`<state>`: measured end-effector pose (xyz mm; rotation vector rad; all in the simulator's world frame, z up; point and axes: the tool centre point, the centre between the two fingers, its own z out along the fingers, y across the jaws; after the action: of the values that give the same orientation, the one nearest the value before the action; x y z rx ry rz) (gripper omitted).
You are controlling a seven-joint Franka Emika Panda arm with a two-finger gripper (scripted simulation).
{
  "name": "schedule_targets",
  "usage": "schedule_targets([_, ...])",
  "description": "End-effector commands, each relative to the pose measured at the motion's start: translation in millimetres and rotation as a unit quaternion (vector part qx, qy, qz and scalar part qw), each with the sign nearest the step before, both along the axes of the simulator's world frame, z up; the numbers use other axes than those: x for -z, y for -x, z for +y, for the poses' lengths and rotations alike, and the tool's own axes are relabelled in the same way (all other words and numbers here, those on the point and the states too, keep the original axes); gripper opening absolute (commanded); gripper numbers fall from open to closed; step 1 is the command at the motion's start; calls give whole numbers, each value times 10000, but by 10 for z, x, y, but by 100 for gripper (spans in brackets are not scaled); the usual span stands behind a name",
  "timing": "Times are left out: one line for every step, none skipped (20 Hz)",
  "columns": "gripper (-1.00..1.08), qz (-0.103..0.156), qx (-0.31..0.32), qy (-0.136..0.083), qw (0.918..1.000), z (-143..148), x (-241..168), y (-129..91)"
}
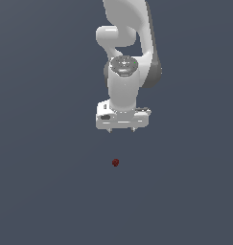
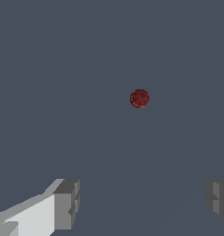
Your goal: Pick up the object and move it to a goal position.
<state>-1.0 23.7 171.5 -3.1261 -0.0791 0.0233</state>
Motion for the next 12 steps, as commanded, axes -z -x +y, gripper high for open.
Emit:
schedule_targets([100, 0, 0, 0, 10000, 0, 0, 0])
schedule_targets([100, -1, -1, -3, 10000, 6, -1, -1])
schedule_targets([100, -5, -3, -12, 10000, 25, -5, -2])
schedule_targets([100, -11, -7, -26, 10000, 55, -12, -5])
schedule_targets([100, -20, -13, -47, 10000, 98, -21, -8])
schedule_targets([100, -30, -20, -73, 10000, 152, -32, -12])
schedule_targets([100, -42, -28, -102, 9999, 212, -45, -16])
schedule_targets([100, -51, -34, -126, 9999, 261, -55, -19])
schedule_targets([100, -58, -39, -143, 9999, 297, -63, -22])
schedule_targets([100, -62, -41, -155, 9999, 321, -67, -23])
schedule_targets([100, -64, -42, -160, 9998, 332, -70, -24])
schedule_targets([100, -64, -42, -160, 9998, 331, -70, -24])
